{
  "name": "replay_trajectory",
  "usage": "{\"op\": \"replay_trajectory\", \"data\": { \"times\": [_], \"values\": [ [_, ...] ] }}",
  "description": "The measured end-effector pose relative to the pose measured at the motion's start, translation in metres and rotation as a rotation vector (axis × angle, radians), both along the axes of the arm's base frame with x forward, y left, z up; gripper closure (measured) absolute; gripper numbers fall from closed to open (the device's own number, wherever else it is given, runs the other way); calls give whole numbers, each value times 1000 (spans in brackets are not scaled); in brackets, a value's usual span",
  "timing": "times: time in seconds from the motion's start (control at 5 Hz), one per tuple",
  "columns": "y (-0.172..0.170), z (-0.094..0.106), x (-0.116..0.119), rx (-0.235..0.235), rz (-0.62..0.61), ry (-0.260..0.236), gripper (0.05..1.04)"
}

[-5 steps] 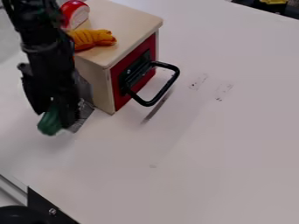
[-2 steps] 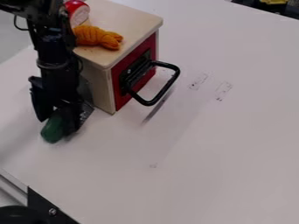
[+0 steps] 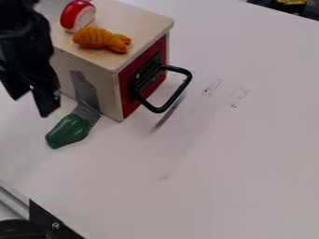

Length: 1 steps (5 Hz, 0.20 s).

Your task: Move the green bell pepper to the middle of the drawer

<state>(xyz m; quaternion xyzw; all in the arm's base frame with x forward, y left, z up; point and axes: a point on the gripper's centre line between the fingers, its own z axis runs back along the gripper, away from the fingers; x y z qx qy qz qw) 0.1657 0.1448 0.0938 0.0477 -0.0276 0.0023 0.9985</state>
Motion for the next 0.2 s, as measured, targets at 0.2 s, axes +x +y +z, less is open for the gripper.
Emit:
{"op": "replay_trajectory", "data": {
  "times": [0.2],
  "values": [
    [-2,23,-6,-24,-8,-54,98]
  ]
}}
